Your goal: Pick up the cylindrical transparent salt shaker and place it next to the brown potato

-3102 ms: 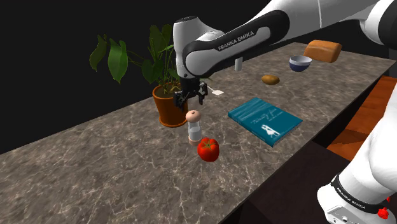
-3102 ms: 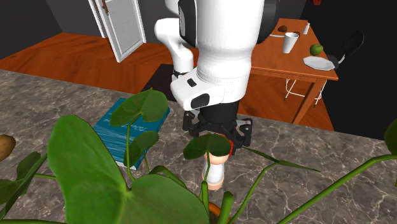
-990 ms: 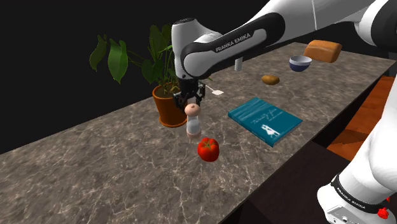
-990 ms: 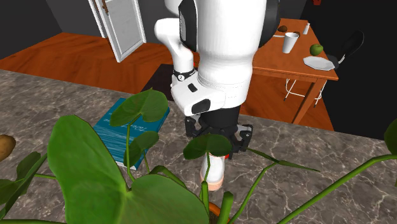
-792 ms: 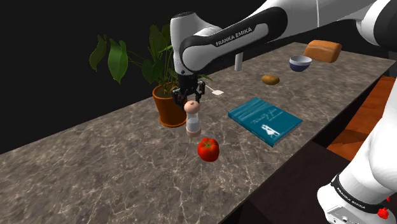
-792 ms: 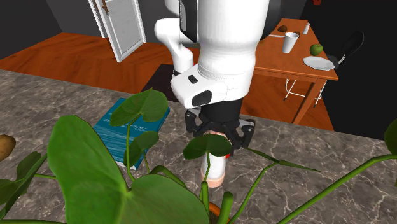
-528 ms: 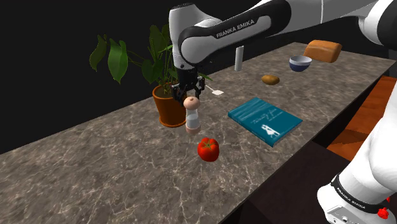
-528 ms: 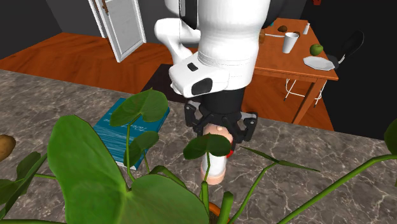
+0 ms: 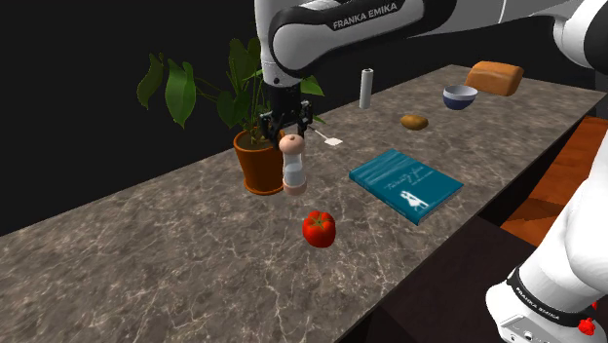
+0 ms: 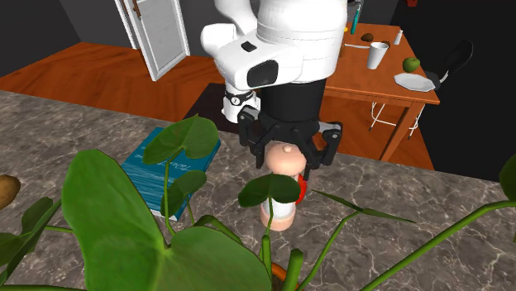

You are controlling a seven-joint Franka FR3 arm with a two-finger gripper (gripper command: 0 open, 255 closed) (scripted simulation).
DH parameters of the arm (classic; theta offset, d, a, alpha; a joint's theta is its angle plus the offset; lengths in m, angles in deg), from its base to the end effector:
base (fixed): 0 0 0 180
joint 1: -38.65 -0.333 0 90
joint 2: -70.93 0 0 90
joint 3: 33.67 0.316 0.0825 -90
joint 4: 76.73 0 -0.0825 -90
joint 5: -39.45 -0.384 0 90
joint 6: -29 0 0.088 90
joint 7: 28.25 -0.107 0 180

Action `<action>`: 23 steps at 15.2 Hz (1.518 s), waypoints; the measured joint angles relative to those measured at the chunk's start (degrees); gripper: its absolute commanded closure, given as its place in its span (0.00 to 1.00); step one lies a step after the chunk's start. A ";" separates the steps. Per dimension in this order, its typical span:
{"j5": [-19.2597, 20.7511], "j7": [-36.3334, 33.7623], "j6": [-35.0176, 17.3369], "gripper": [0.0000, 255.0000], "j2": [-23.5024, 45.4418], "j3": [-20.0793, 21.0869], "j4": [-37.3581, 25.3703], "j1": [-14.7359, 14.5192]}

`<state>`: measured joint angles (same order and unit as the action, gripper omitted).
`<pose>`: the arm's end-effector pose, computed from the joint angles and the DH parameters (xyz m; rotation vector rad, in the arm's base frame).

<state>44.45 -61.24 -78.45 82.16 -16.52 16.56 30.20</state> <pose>0.5740 0.2524 0.5131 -3.1288 0.1761 -0.1028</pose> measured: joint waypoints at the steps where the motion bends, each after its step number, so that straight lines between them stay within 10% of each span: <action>1: -0.02 0.04 0.75 1.00 0.01 0.00 -0.75 -0.01; 23: 0.94 0.13 19.07 1.00 3.40 0.41 -22.33 -1.42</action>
<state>45.39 -61.10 -59.38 85.57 -16.11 -5.77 28.79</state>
